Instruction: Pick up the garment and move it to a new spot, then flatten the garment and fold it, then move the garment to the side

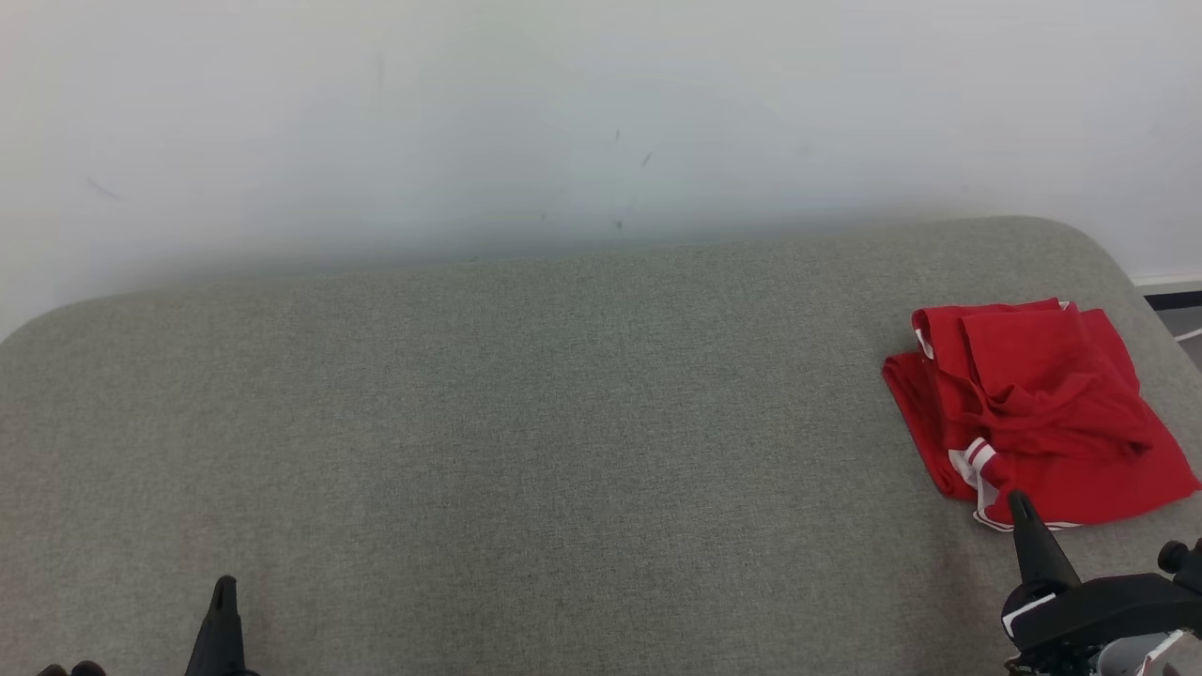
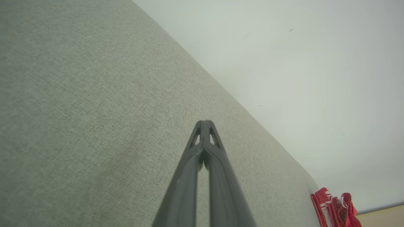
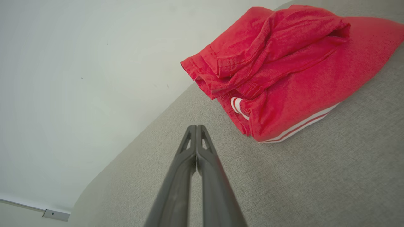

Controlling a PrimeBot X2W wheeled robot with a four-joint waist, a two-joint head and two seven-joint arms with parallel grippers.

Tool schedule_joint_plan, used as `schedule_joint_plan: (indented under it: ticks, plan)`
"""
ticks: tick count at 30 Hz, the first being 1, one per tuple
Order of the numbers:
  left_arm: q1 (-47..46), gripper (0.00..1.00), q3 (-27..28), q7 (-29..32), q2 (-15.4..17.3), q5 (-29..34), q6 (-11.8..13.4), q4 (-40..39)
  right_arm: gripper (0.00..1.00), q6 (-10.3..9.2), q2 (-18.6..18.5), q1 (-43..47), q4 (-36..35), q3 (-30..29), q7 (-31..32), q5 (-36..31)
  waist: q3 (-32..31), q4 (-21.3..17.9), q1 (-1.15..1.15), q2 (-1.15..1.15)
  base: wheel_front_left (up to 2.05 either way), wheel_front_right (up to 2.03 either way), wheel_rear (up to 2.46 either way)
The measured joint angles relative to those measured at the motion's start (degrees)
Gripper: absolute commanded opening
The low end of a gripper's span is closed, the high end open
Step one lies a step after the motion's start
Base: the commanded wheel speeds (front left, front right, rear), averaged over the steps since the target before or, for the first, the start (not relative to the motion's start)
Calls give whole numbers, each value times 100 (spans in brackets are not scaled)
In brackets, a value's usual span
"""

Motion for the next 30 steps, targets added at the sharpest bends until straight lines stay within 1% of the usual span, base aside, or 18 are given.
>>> schedule_joint_plan:
  ticks: [1,4,11,12,18,21,30]
  plan:
    - [-34,0,19,22,0,-114,-41,8,0,21,22,-2,7,-16,20,63,2,6,0,0,0,0,0]
    - [-51,0,44,82,-14,-333,-49,26,0,58,79,-18,29,-69,76,222,7,23,0,0,0,0,0]
    - [-158,0,122,209,-60,-942,-156,89,0,153,220,-118,81,-211,227,660,20,62,0,0,0,0,0]
    - [-171,0,135,241,-70,-1007,-198,97,0,182,241,-117,103,-230,253,733,21,68,0,0,0,0,0]
    - [-192,0,224,348,-109,-1556,-252,175,0,255,364,-123,153,-344,371,1102,32,102,0,0,0,0,0]
    - [-257,0,238,390,-126,-1694,-299,196,0,300,407,-133,162,-382,419,1217,35,113,0,0,0,0,0]
    - [-376,0,357,580,-167,-2452,-402,269,0,420,587,-237,218,-555,600,1766,51,164,0,0,0,0,0]
